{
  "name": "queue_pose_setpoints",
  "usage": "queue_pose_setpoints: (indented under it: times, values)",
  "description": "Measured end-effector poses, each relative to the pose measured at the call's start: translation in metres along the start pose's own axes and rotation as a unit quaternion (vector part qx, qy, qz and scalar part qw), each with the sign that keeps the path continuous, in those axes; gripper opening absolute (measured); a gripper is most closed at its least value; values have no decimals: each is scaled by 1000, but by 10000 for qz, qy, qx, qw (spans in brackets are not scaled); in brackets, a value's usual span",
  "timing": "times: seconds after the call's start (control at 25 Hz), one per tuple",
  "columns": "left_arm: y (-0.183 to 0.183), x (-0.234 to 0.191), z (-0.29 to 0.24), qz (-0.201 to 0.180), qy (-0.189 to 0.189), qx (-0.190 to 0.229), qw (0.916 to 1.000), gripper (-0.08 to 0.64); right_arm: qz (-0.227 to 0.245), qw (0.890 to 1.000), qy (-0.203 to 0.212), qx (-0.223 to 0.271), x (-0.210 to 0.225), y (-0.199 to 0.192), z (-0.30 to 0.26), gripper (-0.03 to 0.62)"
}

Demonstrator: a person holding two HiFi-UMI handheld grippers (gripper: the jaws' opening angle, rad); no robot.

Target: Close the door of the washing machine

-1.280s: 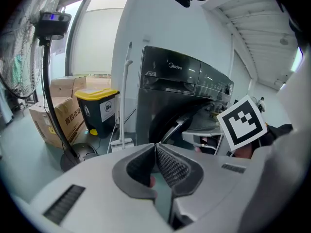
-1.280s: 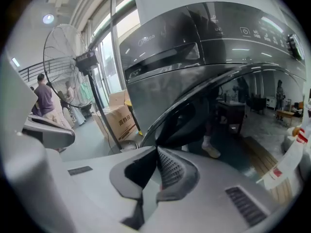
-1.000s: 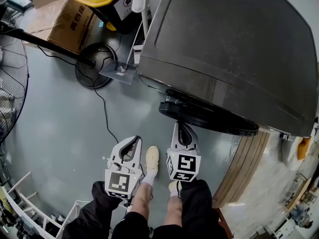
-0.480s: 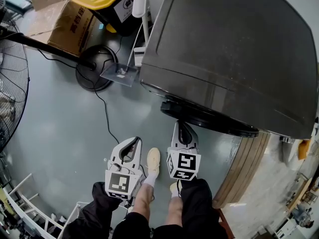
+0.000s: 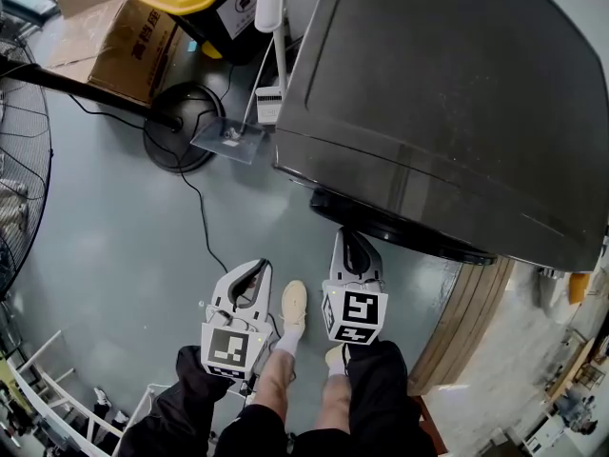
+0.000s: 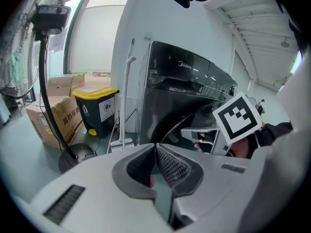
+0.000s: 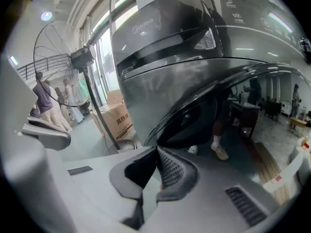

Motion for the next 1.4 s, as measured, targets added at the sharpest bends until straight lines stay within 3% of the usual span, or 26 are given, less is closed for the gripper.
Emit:
queue_pose_setpoints:
  times: [0.16, 0.32, 0.68, 1.04, 1.4]
  values:
    - [-1, -3, -1, 149, 38, 264, 9995, 29, 60, 10000, -52, -4, -2, -1, -2, 17]
    - [-1, -5, 5, -6, 15, -3, 10000, 29, -8, 10000, -62, -19, -2, -3, -2, 17]
    - [10, 4, 36, -37, 157, 198, 9997, 29, -173, 9997, 125, 151, -5, 11, 20, 18]
    - [55, 38, 99, -172, 228, 805, 9963, 29, 139, 9983, 290, 485, -18, 51, 97, 18]
    - [119, 106, 201, -364, 165, 1421, 9890, 29, 519, 9928, 376, 1009, -30, 117, 234, 18]
Point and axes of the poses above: the fingertips, and each gripper's own axes: z backward along the fingers, x to its right, y out of its top, the point moved 9 cm from there along z, backward along the fingers, and after that the axes turned 8 degrees about y, right-handed, at the moved point
